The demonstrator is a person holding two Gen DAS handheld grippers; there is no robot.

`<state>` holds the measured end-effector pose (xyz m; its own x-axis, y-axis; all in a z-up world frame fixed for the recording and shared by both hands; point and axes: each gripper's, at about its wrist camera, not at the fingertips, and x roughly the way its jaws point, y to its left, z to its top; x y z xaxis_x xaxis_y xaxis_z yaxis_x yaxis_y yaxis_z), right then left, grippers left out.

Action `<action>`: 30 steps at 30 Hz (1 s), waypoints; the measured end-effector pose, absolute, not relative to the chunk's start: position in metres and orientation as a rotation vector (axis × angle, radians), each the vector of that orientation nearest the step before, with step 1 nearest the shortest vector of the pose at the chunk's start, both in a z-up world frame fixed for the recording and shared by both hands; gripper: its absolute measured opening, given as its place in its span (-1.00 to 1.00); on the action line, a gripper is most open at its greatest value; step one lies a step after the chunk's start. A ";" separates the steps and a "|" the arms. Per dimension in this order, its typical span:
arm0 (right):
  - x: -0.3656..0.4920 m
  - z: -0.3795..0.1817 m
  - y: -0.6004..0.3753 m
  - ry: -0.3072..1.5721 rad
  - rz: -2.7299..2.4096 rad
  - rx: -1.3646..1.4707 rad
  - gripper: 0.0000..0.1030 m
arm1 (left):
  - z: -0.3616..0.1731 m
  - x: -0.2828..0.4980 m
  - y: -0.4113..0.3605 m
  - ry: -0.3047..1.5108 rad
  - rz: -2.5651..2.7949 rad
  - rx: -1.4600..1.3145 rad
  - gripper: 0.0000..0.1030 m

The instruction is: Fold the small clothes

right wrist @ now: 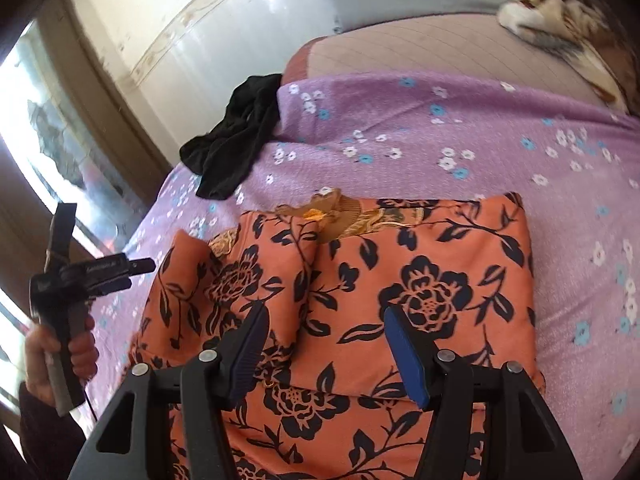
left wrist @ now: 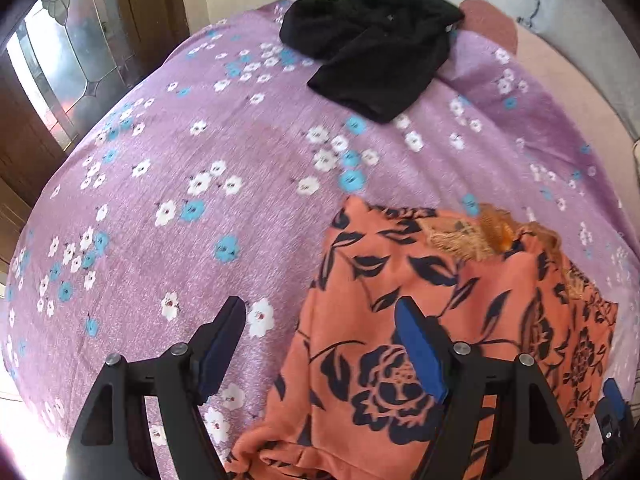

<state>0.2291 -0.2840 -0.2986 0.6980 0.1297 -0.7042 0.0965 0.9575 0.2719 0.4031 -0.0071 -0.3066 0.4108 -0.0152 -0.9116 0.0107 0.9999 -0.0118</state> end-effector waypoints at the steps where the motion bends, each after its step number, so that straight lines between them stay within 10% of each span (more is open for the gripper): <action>1: 0.234 -0.298 -0.270 0.810 0.028 0.236 0.24 | -0.313 0.403 -0.006 1.162 0.000 0.018 0.49; 16: 0.338 -0.347 -0.157 0.970 0.146 -0.381 0.22 | -0.337 0.407 0.015 1.260 0.000 -0.036 0.50; 21: 0.345 -0.339 -0.173 0.945 0.092 -0.250 -0.85 | -0.339 0.411 0.012 1.264 0.000 -0.036 0.50; 30: 0.257 -0.284 -0.312 0.771 -0.123 0.285 -0.90 | -0.335 0.408 0.009 1.224 0.058 0.012 0.50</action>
